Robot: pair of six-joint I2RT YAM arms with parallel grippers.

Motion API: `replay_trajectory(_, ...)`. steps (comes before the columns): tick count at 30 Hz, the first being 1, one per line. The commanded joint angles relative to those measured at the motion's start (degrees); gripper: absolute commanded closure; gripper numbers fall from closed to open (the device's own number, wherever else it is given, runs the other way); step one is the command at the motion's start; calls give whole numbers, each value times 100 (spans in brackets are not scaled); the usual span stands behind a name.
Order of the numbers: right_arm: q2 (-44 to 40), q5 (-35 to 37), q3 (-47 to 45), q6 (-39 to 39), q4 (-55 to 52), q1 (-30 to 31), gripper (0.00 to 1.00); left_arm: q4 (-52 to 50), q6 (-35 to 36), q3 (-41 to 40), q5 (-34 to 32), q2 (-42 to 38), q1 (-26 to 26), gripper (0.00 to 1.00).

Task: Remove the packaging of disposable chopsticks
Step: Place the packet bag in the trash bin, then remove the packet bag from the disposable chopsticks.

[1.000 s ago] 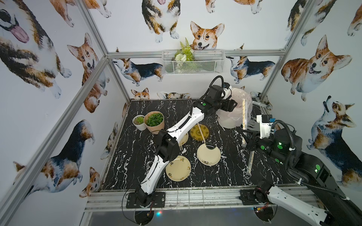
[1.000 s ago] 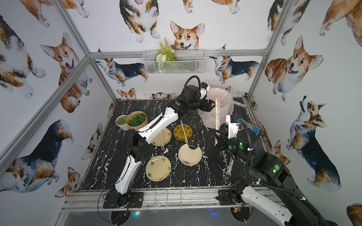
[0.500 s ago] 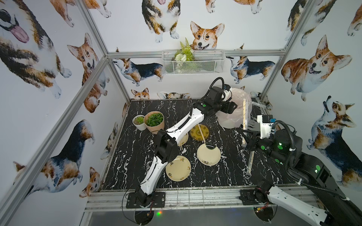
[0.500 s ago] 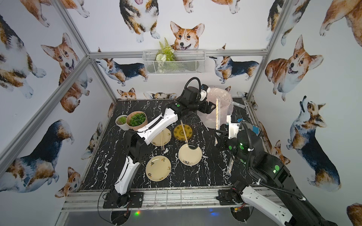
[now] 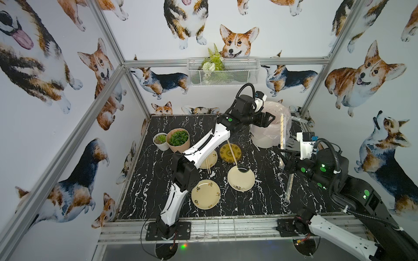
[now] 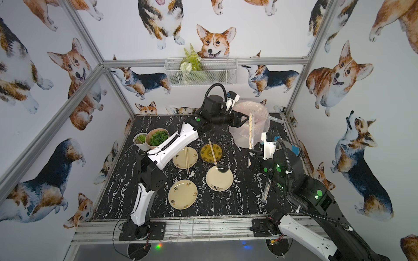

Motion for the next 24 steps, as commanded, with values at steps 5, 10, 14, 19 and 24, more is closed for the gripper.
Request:
replay_trajectory(5, 28, -968, -190, -344, 893, -9, 100, 4118, -2469, -2955, 1738, -1856, 604, 21)
replay_trajectory(10, 192, -2124, -490, -340, 1780, -17, 100, 5850, -3688, -4145, 2342, -2663, 705, 21)
replay_trajectory(14, 413, -2624, -599, -171, 2226, -18, 100, 6777, -4301, -4891, 2334, -3148, 701, 21)
replay_trajectory(19, 650, -2858, -648, 23, 2549, -18, 100, 6750, -4249, -5340, 2307, -3584, 685, 25)
replay_trajectory(24, 871, -3217, -671, 197, 2932, -18, 100, 6144, -3858, -5462, 2276, -3837, 662, 44)
